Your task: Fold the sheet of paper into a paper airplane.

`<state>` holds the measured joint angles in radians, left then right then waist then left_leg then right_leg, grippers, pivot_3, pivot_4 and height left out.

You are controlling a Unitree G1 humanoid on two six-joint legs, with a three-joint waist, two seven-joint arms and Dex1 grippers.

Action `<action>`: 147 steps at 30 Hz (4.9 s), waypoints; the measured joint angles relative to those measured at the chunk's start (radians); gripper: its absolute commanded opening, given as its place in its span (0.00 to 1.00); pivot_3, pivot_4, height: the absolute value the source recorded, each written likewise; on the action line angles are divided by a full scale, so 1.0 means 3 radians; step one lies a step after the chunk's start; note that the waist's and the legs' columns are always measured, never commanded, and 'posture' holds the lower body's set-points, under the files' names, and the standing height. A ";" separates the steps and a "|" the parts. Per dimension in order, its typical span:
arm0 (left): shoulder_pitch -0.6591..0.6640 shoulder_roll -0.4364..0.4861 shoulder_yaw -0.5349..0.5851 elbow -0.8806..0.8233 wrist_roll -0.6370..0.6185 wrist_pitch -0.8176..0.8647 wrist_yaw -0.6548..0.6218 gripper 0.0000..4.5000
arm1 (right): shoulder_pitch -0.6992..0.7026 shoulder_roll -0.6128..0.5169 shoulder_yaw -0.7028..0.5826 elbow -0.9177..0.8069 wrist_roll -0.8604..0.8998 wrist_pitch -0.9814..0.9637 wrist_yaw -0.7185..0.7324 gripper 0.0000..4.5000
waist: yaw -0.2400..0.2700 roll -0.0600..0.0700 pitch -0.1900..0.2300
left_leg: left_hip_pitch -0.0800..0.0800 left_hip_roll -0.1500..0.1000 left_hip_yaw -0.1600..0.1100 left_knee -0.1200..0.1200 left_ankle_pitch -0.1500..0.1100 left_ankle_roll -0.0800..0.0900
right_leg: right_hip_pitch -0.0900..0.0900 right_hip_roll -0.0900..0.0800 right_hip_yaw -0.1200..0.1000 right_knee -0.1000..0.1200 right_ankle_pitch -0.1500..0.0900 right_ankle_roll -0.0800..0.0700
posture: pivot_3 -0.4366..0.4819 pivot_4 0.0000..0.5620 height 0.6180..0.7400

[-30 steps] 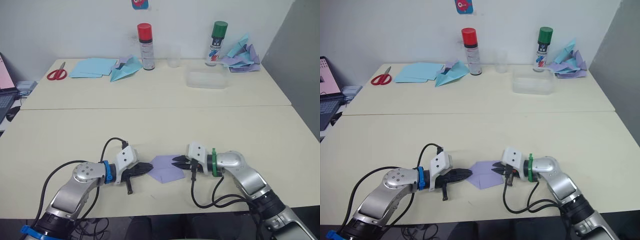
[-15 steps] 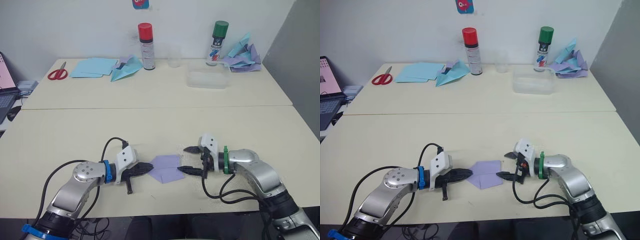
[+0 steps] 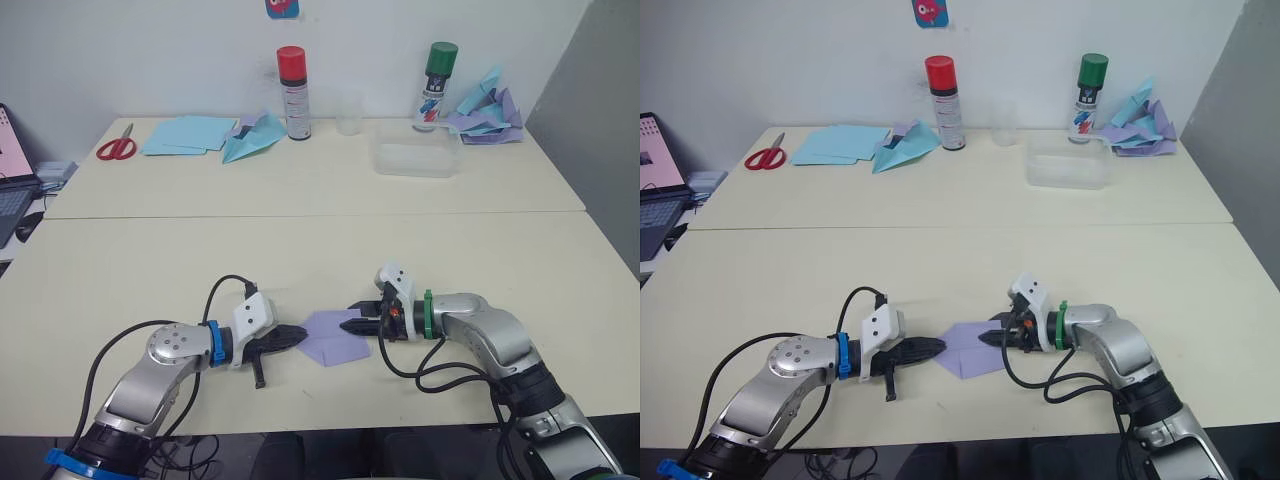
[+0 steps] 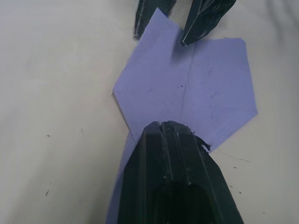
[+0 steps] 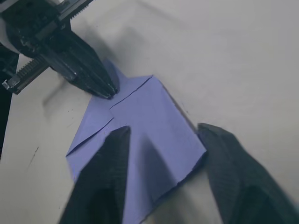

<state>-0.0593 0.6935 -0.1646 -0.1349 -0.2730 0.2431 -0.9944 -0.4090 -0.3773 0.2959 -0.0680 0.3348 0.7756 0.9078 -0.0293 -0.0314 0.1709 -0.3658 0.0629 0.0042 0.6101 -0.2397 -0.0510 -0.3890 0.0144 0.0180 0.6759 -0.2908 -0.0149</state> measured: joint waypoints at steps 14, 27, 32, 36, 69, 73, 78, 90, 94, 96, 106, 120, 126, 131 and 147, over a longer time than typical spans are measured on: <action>0.0031 -0.0065 0.0275 0.0043 -0.0234 0.0052 0.0002 0.37 | 0.0019 0.0103 -0.0004 0.0001 0.0033 -0.0002 -0.0046 0.00 | -0.0008 -0.0012 0.0011 | -0.0010 0.0001 -0.0001 0.0000 0.0000 0.0000 | -0.0009 0.0007 -0.0004 0.0002 0.0000 -0.0001 | 0.48 0.27 1.00; 0.0370 0.0809 0.1724 -0.1038 -0.1620 0.1345 -0.0159 0.99 | -0.0417 0.0145 -0.0532 -0.0122 0.0390 0.0179 -0.0252 0.00 | -0.0012 -0.0018 0.0021 | -0.0084 0.0000 -0.0005 0.0008 0.0002 -0.0008 | -0.0078 0.0008 -0.0008 0.0011 0.0001 0.0000 | 0.48 0.27 1.00; 0.0338 0.0879 0.1968 -0.1082 -0.1718 0.1518 -0.0057 0.99 | -0.0541 0.0010 -0.0309 -0.0123 -0.0175 -0.1160 -0.0183 0.00 | -0.0011 -0.0013 0.0024 | -0.0084 0.0000 -0.0005 0.0008 0.0002 -0.0008 | -0.0079 0.0008 -0.0008 0.0010 0.0000 0.0000 | 0.48 0.27 1.00; 0.0461 0.0884 0.1990 -0.1104 -0.1721 0.1588 -0.0065 0.99 | -0.0384 -0.0163 0.0144 0.0128 -0.1071 -0.3044 -0.0240 0.00 | -0.0010 -0.0014 0.0024 | -0.0084 0.0000 -0.0003 0.0008 0.0002 -0.0009 | -0.0079 0.0008 -0.0007 0.0010 0.0000 0.0001 | 0.48 0.27 1.00; 0.0821 0.0662 0.1756 -0.1075 -0.1490 0.1419 0.0014 1.00 | -0.0410 0.0114 0.0575 0.0360 -0.0233 -0.2246 -0.0344 0.23 | 0.0020 -0.0016 0.0023 | -0.0057 0.0005 -0.0012 0.0035 0.0013 -0.0031 | -0.0057 0.0012 -0.0009 0.0043 0.0006 -0.0012 | 0.48 0.27 1.00; 0.0713 0.0537 0.1709 -0.0995 -0.1396 0.1349 0.0149 1.00 | -0.0374 0.0245 0.0771 0.0466 -0.0411 -0.1772 -0.0326 0.01 | 0.0031 -0.0016 0.0023 | -0.0071 0.0003 -0.0007 0.0056 0.0012 -0.0031 | -0.0057 0.0005 -0.0005 0.0039 0.0009 -0.0006 | 0.48 0.27 1.00; 0.0672 0.0474 0.1606 -0.0994 -0.1336 0.1326 0.0215 1.00 | -0.0315 0.0231 0.0827 0.0485 -0.0636 -0.1581 -0.0270 0.01 | 0.0012 -0.0017 0.0023 | -0.0073 -0.0001 -0.0005 0.0062 0.0012 -0.0031 | -0.0057 0.0005 -0.0003 0.0036 0.0015 0.0003 | 0.48 0.27 1.00; 0.0001 0.0312 0.1069 -0.0441 -0.1040 0.1177 0.0192 1.00 | -0.0290 0.0173 0.0828 0.0505 -0.0854 -0.1670 -0.0106 0.01 | 0.0019 -0.0020 0.0020 | -0.0065 -0.0002 -0.0010 0.0063 0.0012 -0.0030 | -0.0052 0.0012 -0.0006 0.0045 0.0015 0.0003 | 0.48 0.27 1.00; -0.0524 0.0150 0.0659 0.0136 -0.0746 0.0938 0.0022 1.00 | -0.0257 0.0134 0.0791 0.0506 -0.0882 -0.1756 -0.0039 0.01 | 0.0025 -0.0023 0.0018 | -0.0066 -0.0004 -0.0010 0.0065 0.0012 -0.0030 | -0.0052 0.0020 -0.0007 0.0045 0.0016 0.0005 | 0.48 0.27 1.00; -0.0762 0.0066 0.0490 0.0420 -0.0606 0.0789 -0.0079 1.00 | -0.0248 0.0153 0.0788 0.0500 -0.0883 -0.1753 -0.0024 0.01 | 0.0016 -0.0026 0.0016 | -0.0069 -0.0003 -0.0009 0.0066 0.0012 -0.0030 | -0.0053 0.0025 -0.0004 0.0044 0.0017 0.0006 | 0.48 0.27 1.00; -0.1577 -0.0328 -0.0016 0.1590 -0.0172 0.0318 -0.0665 0.74 | -0.0222 0.0166 0.0766 0.0416 -0.0889 -0.1630 0.0001 0.00 | 0.0001 -0.0026 0.0016 | -0.0073 0.0000 -0.0011 0.0066 0.0012 -0.0030 | -0.0056 0.0031 -0.0005 0.0044 0.0017 0.0007 | 0.48 0.27 1.00; -0.1646 -0.0491 -0.0054 0.1732 -0.0048 0.0252 -0.0895 0.01 | -0.0161 0.0169 0.0684 0.0333 -0.0887 -0.1490 -0.0044 0.00 | 0.0002 -0.0026 0.0016 | -0.0076 -0.0001 -0.0014 0.0068 0.0012 -0.0030 | -0.0056 0.0031 -0.0006 0.0046 0.0017 0.0008 | 0.48 0.27 1.00; -0.1585 -0.0484 -0.0015 0.1635 -0.0050 0.0286 -0.0860 0.01 | -0.0161 0.0196 0.0667 0.0332 -0.0882 -0.1462 -0.0043 0.00 | 0.0001 -0.0026 0.0016 | -0.0075 0.0000 -0.0014 0.0068 0.0012 -0.0030 | -0.0056 0.0031 -0.0006 0.0047 0.0017 0.0008 | 0.48 0.27 1.00; -0.1518 -0.0426 0.0010 0.1508 -0.0052 0.0365 -0.0822 0.01 | -0.0162 0.0235 0.0661 0.0332 -0.0874 -0.1438 -0.0016 0.00 | -0.0008 -0.0026 0.0016 | -0.0075 0.0002 -0.0015 0.0068 0.0012 -0.0030 | -0.0057 0.0033 -0.0006 0.0048 0.0017 0.0008 | 0.48 0.27 1.00; -0.1119 -0.0336 0.0202 0.0958 -0.0131 0.0632 -0.0512 0.01 | -0.0193 0.0165 0.0644 0.0339 -0.0922 -0.1478 0.0032 0.00 | -0.0001 -0.0026 0.0016 | -0.0075 0.0002 -0.0015 0.0068 0.0013 -0.0030 | -0.0057 0.0032 -0.0006 0.0048 0.0017 0.0008 | 0.48 0.27 1.00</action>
<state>-0.3952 0.5929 -0.1039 0.1525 -0.3123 0.4328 -1.1481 -0.4668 -0.3279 0.4893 0.0337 0.0581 0.3323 0.9174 -0.0297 -0.0392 0.1758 -0.3884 0.0634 -0.0001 0.6306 -0.2359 -0.0600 -0.4061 0.0239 0.0161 0.6903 -0.2856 -0.0126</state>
